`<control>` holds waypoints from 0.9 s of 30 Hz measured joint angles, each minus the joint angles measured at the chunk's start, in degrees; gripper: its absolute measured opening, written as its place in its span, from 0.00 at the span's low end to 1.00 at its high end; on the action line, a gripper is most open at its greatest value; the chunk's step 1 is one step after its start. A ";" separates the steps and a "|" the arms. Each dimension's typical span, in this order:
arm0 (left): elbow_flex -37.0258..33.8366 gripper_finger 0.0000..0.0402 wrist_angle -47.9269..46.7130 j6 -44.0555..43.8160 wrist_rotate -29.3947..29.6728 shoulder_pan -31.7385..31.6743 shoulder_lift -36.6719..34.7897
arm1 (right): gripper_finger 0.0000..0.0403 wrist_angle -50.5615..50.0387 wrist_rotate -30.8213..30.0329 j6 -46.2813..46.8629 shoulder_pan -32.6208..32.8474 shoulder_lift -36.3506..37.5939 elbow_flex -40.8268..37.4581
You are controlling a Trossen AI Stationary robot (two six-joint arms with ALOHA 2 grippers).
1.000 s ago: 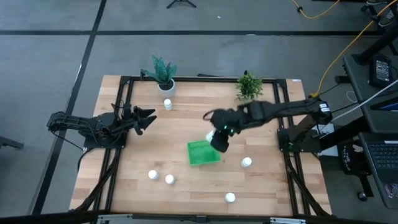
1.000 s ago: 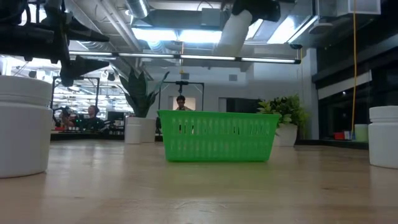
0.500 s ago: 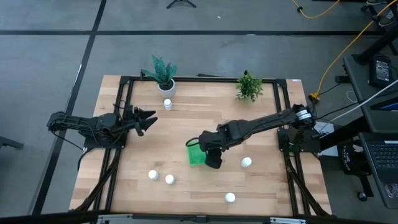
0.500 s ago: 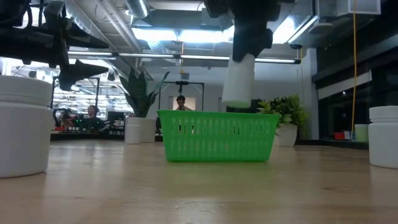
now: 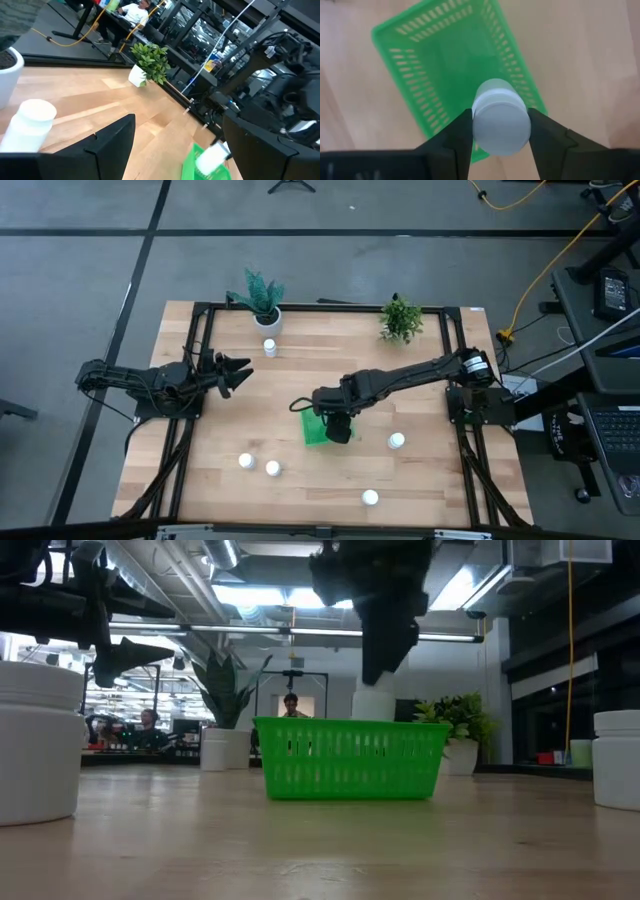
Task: Pick and place pill bottles into a basket
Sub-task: Put the white pill bottle into the green basket
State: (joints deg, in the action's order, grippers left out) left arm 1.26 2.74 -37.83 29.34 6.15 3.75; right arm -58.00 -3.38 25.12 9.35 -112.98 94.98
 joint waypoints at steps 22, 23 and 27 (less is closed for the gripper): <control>0.00 0.73 0.04 1.58 -0.11 0.00 0.00 | 0.38 0.73 0.22 -1.37 -2.85 -1.06 -4.43; 0.00 0.73 0.05 1.56 -0.09 0.00 0.00 | 0.38 0.94 0.22 -1.37 -2.98 -1.06 -5.05; 0.00 0.73 0.41 1.56 -0.10 0.00 0.00 | 0.39 2.20 0.57 -0.90 -3.27 -0.99 -6.55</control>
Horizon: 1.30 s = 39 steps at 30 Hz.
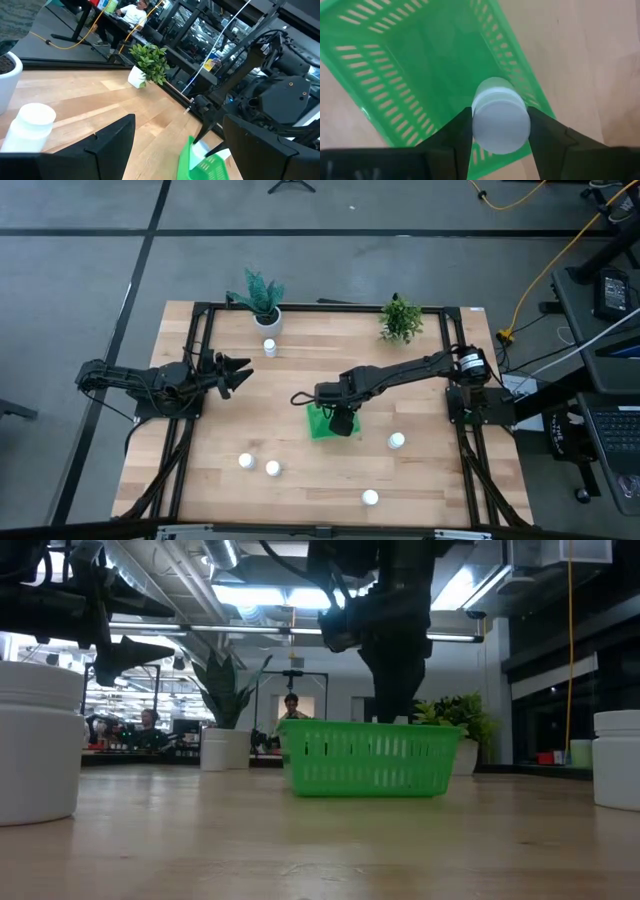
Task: Pick and place pill bottles into a basket
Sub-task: Put the white pill bottle into the green basket
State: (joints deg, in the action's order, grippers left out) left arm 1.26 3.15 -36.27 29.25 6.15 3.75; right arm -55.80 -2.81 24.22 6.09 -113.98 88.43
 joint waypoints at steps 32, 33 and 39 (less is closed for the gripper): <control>0.00 0.73 -0.06 -0.02 -2.33 0.00 0.00 | 0.72 -21.87 -3.54 7.47 2.46 0.17 19.48; 0.00 0.73 -0.08 -0.02 -2.38 0.02 0.00 | 0.71 -25.28 -5.05 8.90 3.68 0.19 21.85; 0.00 0.73 -0.35 0.55 -2.43 0.02 0.00 | 0.69 -33.19 -11.71 19.72 14.37 2.60 30.16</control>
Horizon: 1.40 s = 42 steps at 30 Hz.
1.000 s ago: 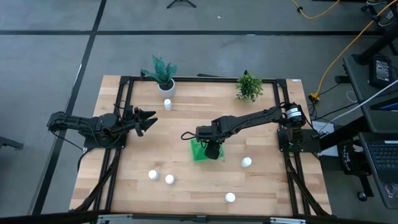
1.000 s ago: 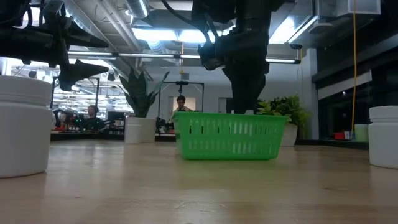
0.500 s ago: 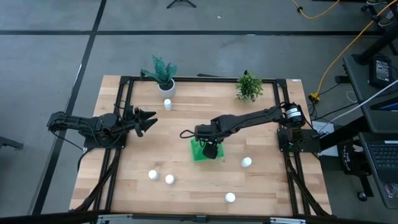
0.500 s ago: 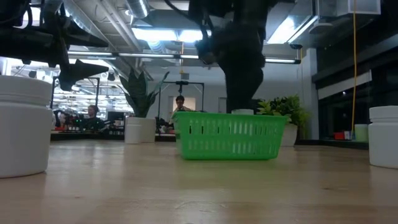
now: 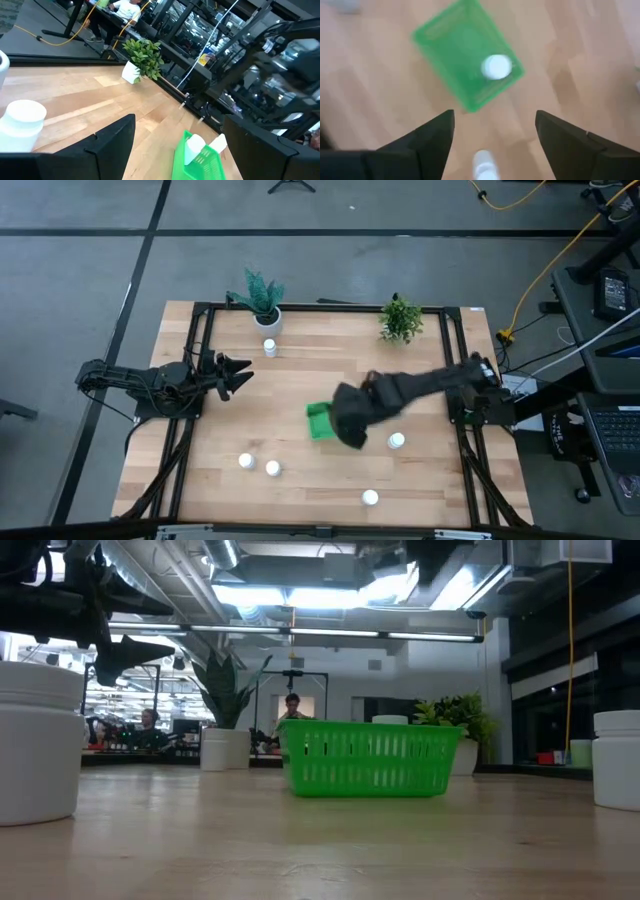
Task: Pick and place pill bottles into a basket
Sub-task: Put the white pill bottle into the green basket
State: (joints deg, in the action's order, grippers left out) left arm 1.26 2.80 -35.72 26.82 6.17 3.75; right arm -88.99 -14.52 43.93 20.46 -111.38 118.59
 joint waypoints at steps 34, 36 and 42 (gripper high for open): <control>0.01 0.73 -1.48 -8.09 -5.54 -0.01 1.09 | 0.88 20.84 5.89 36.94 11.09 23.02 -49.58; 0.02 0.73 -1.47 -8.09 -5.38 -0.01 1.24 | 0.89 22.66 7.32 37.85 11.15 23.00 -51.09; 0.02 0.73 -1.39 -8.09 -4.22 -0.02 2.07 | 0.89 31.19 9.87 38.40 11.13 23.00 -56.05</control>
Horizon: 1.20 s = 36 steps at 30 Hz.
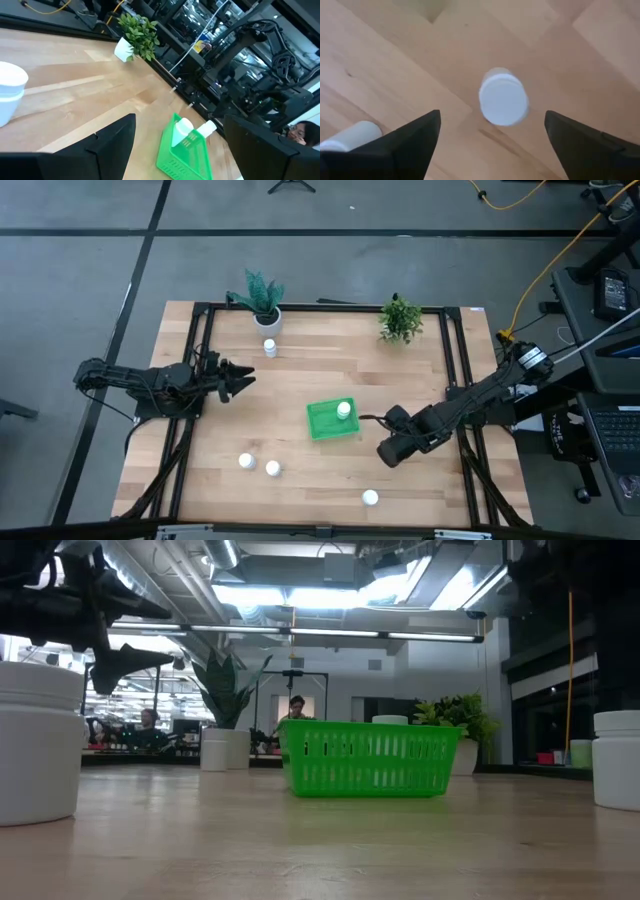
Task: Pick and place pill bottles into a basket
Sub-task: Put the white pill bottle into the green basket
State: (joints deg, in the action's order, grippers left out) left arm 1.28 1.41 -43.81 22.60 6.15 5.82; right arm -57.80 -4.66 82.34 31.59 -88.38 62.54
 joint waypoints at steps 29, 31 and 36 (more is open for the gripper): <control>0.00 0.73 0.13 -0.57 0.55 0.00 0.88 | 0.37 8.24 4.38 -6.21 -3.96 -0.06 -5.13; 0.00 0.73 0.13 -0.55 0.55 0.01 0.88 | 0.37 8.25 4.39 -7.48 -4.07 -0.09 -3.70; 0.00 0.73 0.13 0.12 0.53 0.01 0.88 | 0.37 6.37 3.67 -12.49 -5.60 -0.09 3.32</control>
State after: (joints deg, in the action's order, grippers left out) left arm 1.28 1.54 -43.69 23.14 6.16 6.70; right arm -51.43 -0.98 69.85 26.00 -88.47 65.85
